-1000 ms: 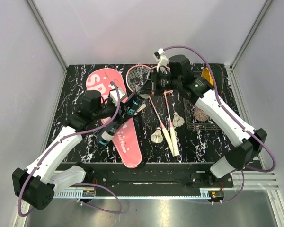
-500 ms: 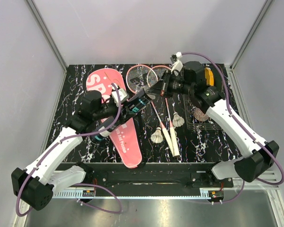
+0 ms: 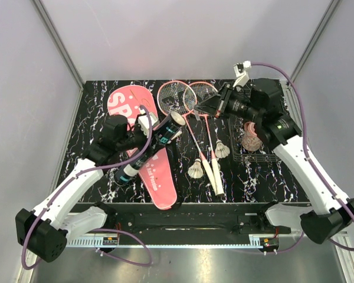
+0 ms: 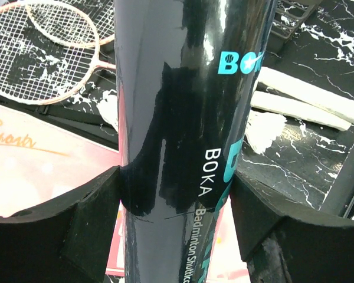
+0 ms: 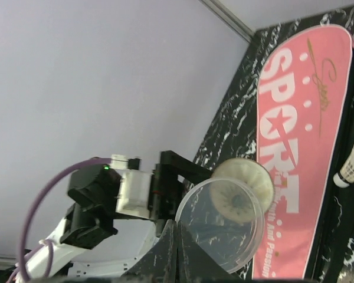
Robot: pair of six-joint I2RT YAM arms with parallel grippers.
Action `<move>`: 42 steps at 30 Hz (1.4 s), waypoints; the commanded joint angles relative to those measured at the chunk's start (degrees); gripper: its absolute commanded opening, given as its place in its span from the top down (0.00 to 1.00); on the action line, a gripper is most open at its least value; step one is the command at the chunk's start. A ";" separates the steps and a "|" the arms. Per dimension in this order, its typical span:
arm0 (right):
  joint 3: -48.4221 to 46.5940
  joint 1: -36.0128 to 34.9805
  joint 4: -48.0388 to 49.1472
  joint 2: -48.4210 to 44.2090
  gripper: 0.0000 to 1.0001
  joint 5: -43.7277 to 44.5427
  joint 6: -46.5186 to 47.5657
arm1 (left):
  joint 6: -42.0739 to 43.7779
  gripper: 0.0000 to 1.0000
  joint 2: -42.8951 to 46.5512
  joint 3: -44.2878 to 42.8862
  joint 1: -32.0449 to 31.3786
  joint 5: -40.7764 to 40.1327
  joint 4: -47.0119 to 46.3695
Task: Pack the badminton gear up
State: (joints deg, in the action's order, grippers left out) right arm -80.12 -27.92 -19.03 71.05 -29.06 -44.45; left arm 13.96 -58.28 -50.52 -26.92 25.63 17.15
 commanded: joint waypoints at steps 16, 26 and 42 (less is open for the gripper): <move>23.24 -13.10 -24.49 -11.63 1.00 25.46 10.87 | -3.85 1.00 7.21 2.09 0.20 -10.59 -9.93; 30.09 -34.56 -12.89 2.58 1.00 25.10 15.89 | -4.29 1.00 10.21 3.41 0.20 -14.12 -11.61; 29.84 -35.80 -3.21 15.97 0.56 33.19 20.45 | -3.32 1.00 9.50 2.97 0.11 -12.97 -10.38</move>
State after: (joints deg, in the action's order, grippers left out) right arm -48.36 -63.55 -24.64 88.42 2.09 -25.87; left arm 9.67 -49.23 -46.24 -26.85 12.82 10.70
